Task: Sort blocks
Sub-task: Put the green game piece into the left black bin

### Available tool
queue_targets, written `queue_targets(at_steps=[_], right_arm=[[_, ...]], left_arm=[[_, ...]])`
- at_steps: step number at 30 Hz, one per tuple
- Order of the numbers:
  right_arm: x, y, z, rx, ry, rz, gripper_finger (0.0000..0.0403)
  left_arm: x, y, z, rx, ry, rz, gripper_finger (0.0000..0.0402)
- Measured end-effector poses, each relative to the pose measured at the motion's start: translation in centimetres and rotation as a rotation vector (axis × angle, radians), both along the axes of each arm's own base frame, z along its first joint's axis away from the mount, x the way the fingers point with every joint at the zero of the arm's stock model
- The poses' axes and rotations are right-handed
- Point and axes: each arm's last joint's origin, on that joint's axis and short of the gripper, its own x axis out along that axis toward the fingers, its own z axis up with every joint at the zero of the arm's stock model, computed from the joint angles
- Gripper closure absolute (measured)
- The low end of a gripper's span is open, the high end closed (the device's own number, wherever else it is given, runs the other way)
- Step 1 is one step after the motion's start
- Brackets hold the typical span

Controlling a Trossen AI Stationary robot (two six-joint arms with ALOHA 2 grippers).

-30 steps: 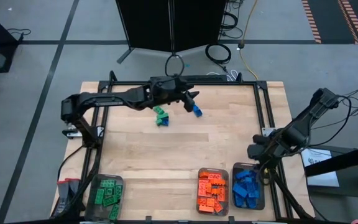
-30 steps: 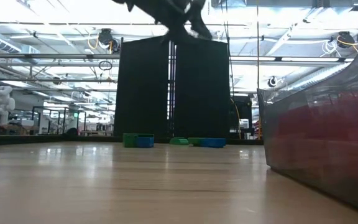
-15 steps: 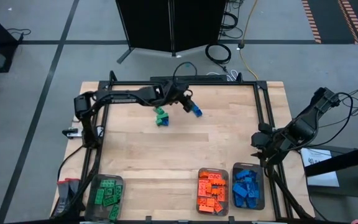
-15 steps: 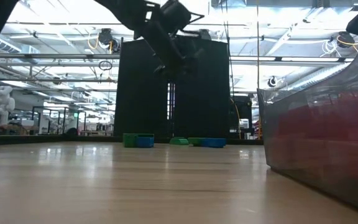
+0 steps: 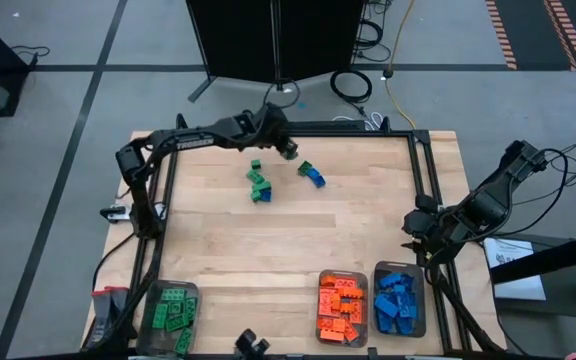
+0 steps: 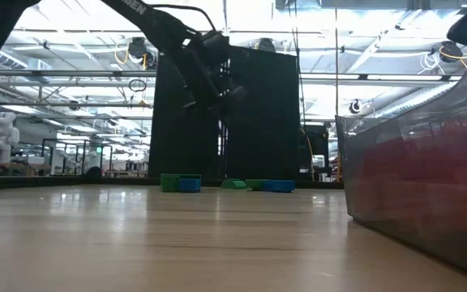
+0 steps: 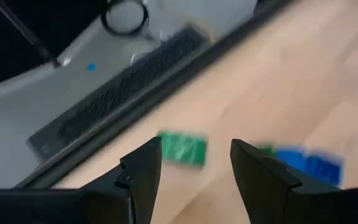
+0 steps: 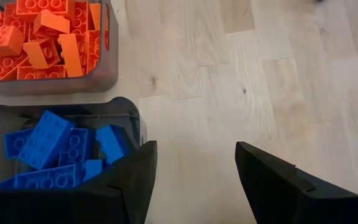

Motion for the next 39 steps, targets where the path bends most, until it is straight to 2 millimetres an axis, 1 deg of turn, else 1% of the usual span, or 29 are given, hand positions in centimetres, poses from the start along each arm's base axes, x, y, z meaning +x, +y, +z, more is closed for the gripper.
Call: queue_targets(at_steps=[4,6,8,11,16,21,28,31,37,39], right_arm=[[0.0,0.0,0.0,-0.009,-0.004,0.005,0.0190],[0.0,-0.1,0.0,-0.026,-0.013,0.001,0.0190],[0.0,-0.1,0.0,-0.037,-0.015,0.005,0.0190],[0.0,-0.2,0.0,-0.061,-0.016,0.025,0.0190],[-0.2,-0.4,0.0,-0.075,-0.014,0.016,0.0190],[-0.2,-0.4,0.0,-0.075,-0.008,0.011,0.0190],[-0.2,-0.4,0.0,-0.074,-0.008,0.010,0.0190],[-0.2,-0.4,0.0,-0.074,-0.008,0.010,0.0190],[-0.2,-0.4,0.0,-0.076,-0.008,0.011,0.0190],[-0.2,-0.4,0.0,-0.080,-0.004,0.012,0.0190]], left_arm=[[-1.5,-0.1,-0.8,-0.089,0.176,0.001,0.0207],[-2.1,-0.2,-1.6,-0.134,0.259,0.000,0.0207],[-2.5,-0.3,-2.3,-0.164,0.332,-0.036,0.0207],[-2.3,-0.5,-3.0,-0.164,0.385,-0.139,0.0207],[-1.7,-0.6,-5.0,-0.206,0.434,-0.275,0.0207],[-1.4,-0.6,-6.7,-0.242,0.476,-0.332,0.0207],[-1.7,0.0,-7.1,-0.199,0.535,-0.288,0.0207],[-2.0,0.4,-7.1,-0.193,0.554,-0.296,0.0207],[-2.7,0.5,-7.2,-0.184,0.631,-0.279,0.0207],[-2.8,0.4,-7.2,-0.187,0.649,-0.298,0.0207]])
